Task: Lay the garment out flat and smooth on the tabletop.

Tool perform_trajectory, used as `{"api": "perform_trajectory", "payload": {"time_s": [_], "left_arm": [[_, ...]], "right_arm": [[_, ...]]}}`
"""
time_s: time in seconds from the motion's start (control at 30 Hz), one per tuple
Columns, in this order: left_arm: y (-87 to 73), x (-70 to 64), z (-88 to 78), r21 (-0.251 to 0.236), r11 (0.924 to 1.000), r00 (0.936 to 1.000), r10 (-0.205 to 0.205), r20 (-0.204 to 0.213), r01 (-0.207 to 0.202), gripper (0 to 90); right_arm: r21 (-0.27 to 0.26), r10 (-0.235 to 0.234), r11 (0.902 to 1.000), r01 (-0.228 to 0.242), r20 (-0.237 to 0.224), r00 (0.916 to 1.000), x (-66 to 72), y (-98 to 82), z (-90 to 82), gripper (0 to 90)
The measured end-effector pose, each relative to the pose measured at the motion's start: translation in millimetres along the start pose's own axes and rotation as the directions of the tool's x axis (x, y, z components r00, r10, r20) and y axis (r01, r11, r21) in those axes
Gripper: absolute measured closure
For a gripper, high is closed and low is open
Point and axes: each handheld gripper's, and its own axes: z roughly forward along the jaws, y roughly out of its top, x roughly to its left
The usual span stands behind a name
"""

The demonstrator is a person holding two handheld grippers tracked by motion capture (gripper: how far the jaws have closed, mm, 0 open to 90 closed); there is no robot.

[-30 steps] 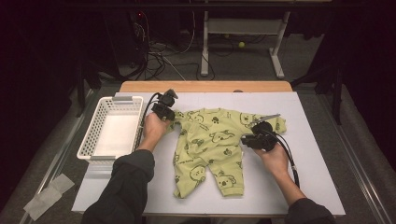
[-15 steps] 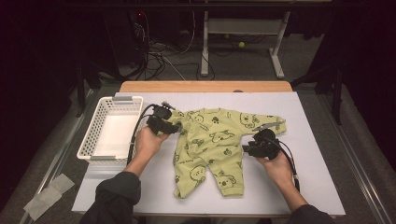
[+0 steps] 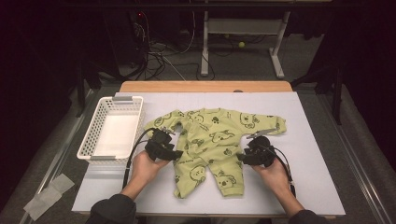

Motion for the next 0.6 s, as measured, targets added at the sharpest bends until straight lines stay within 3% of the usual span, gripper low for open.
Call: {"api": "perform_trajectory", "payload": {"time_s": [0.17,0.3,0.43,0.6], "left_arm": [[-4.5,-1.0,7.8,-0.003,0.9999,0.9997,-0.014,0.019,0.014,47.9],[-5.5,-5.8,10.1,-0.02,0.9998,0.9999,0.002,0.01,-0.002,51.6],[-5.5,-9.4,11.5,-0.013,0.9998,0.999,0.017,0.042,-0.016,66.6],[-7.8,-11.3,9.8,-0.012,0.9995,0.996,0.029,0.084,-0.028,78.6]], "right_arm": [[0.02,-0.018,0.9996,0.018,0.004,0.9998,5.3,0.1,7.9,58.7],[0.022,-0.037,0.9991,0.037,0.005,0.9993,6.6,-0.1,8.1,74.3],[0.01,-0.051,0.9987,0.051,-0.005,0.9987,7.2,-2.8,5.1,86.1],[0.01,-0.061,0.9981,0.061,-0.008,0.9981,7.7,-9.3,-1.3,87.5]]}}
